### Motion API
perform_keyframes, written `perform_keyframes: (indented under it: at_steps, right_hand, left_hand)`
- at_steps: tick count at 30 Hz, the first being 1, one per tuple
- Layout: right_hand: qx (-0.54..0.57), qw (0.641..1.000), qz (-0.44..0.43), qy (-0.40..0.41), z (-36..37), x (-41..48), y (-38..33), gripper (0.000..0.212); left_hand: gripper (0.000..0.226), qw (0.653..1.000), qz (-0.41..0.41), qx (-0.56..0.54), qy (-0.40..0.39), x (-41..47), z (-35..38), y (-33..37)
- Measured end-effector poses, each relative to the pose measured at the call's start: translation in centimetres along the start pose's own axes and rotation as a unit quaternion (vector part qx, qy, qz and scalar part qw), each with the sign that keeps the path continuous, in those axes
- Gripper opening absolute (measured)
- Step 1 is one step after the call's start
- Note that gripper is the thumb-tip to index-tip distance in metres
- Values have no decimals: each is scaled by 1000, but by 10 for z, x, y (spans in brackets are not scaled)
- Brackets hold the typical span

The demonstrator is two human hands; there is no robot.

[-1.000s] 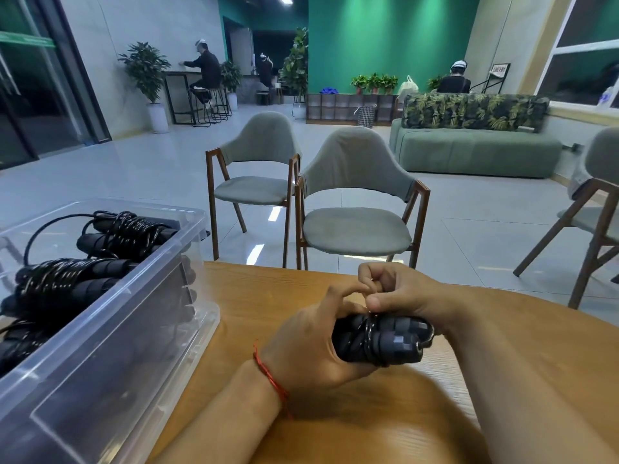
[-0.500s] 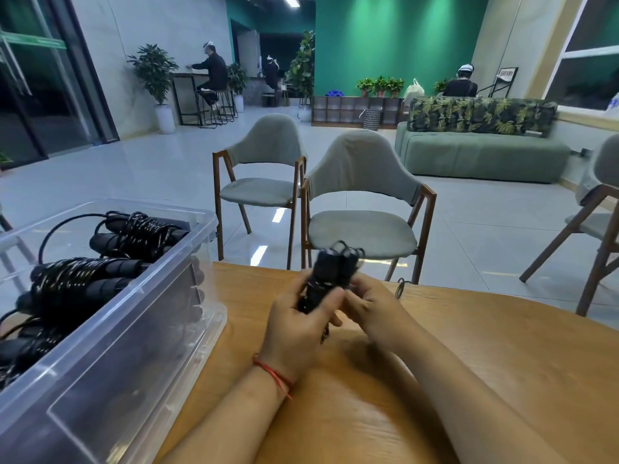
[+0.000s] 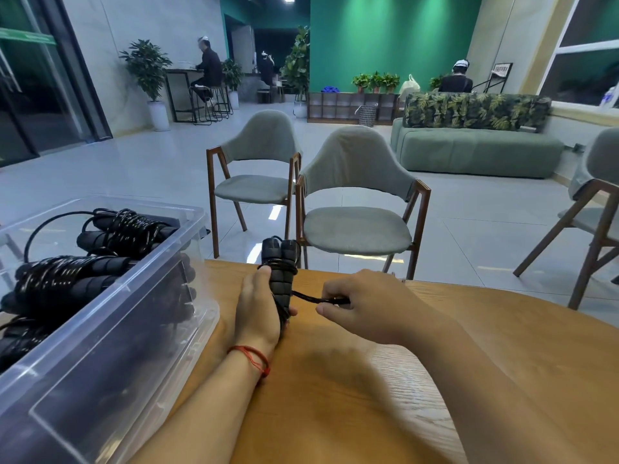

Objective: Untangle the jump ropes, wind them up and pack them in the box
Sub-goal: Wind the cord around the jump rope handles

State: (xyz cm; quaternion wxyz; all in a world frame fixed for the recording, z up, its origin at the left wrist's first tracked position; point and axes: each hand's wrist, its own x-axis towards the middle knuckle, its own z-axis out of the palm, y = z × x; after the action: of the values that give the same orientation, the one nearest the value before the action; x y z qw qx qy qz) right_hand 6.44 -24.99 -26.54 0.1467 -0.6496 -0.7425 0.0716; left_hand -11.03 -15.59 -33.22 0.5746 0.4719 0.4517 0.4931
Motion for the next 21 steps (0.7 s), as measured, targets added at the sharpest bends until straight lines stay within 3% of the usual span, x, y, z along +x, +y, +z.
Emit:
perform_keyframes:
  at_steps: [2, 7, 12, 18, 21]
  right_hand:
    - [8, 1000, -18, 17, -5, 0, -3, 19]
    - [-19, 998, -47, 36, -14, -3, 0, 17]
    - [-24, 993, -87, 75, -27, -7, 6, 22]
    - [155, 985, -54, 46, -37, -9, 20, 26]
    - [258, 965, -33, -39, -38, -11, 27, 26]
  left_hand:
    - [59, 1000, -3, -4, -9, -1, 0, 0]
    - [25, 989, 54, 75, -116, -12, 7, -1]
    - [21, 928, 143, 242, -245, -20, 8, -1]
    - [42, 884, 155, 276, -345, -38, 5, 10]
    - [24, 855, 204, 282, -384, -42, 3, 12]
